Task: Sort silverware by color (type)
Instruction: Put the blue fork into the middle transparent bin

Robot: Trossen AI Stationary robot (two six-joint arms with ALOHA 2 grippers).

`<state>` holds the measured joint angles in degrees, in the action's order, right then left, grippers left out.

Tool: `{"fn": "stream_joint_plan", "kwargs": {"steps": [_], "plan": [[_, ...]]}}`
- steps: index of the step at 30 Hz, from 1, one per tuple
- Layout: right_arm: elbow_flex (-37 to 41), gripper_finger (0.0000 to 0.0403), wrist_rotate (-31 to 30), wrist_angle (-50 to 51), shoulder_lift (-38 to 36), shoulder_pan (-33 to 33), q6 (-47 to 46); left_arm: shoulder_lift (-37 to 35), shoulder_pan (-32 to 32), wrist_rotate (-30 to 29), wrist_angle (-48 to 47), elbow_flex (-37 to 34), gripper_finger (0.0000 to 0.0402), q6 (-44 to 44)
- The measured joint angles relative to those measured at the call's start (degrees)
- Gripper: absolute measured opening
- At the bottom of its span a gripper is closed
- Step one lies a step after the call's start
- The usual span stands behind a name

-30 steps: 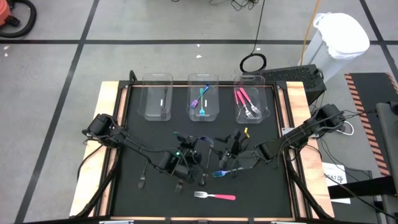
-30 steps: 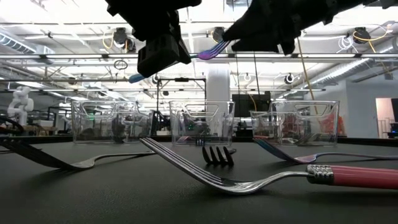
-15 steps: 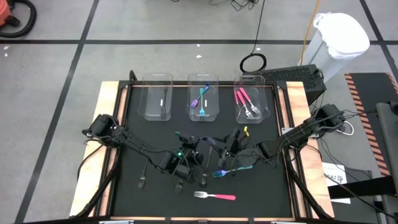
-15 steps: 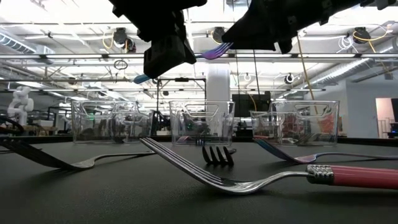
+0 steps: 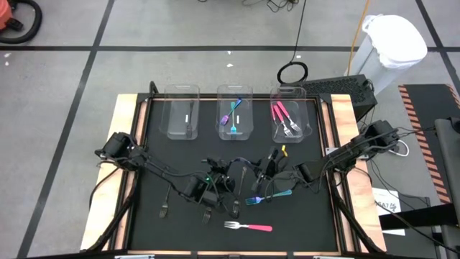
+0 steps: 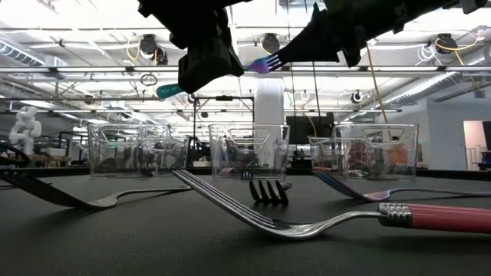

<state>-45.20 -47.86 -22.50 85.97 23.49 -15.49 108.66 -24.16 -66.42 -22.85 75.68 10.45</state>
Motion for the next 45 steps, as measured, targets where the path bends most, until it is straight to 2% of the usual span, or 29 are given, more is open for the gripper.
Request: {"fn": "stream_joint_plan", "kwargs": {"steps": [4,13,17,23,28,30,33,37,41,45], "plan": [[-0.01,0.0004,0.2,-0.42,0.02,0.0,1.1,0.0,0.02,1.88,1.01,-0.02,0.0064,-1.89],[-0.01,0.0002,0.48,-0.2,-0.41,0.09,3.01,-0.4,-1.03,1.63,4.74,-0.02,0.023,-2.44],[-0.01,0.0001,-0.59,2.35,-3.19,0.54,4.67,-2.82,-3.66,1.27,4.9,-0.02,0.0276,-2.5],[-0.01,0.0001,-1.74,9.03,-11.59,2.72,5.66,-10.05,-9.71,0.07,7.73,0.0,0.0281,-2.64],[-0.01,0.0001,-1.62,9.38,-16.84,5.01,9.03,-15.29,-13.84,-0.59,7.02,-0.16,0.028,-5.5],[0.23,0.0001,-1.62,8.17,-18.14,5.37,9.88,-17.03,-15.34,-2.56,7.17,-0.61,0.028,-7.64],[4.09,0.0,0.43,-1.69,-18.79,5.51,12.67,-19.15,-17.8,-8.39,6.92,-1.43,0.028,-11.24],[12.03,0.0,8.93,-22.18,-18.01,4.36,16.43,-21.32,-20.85,-14.29,6.89,-3.04,0.028,-12.54],[18.11,0.0,14.81,-38.11,-16.89,2.01,17.51,-23.22,-22.2,-14.85,7.19,-4.95,0.028,-14.27],[19.78,0.0,16.37,-40.93,-16.5,0.57,16.53,-23.41,-22.26,-13.68,7.18,-5.3,0.028,-14.68]]}}
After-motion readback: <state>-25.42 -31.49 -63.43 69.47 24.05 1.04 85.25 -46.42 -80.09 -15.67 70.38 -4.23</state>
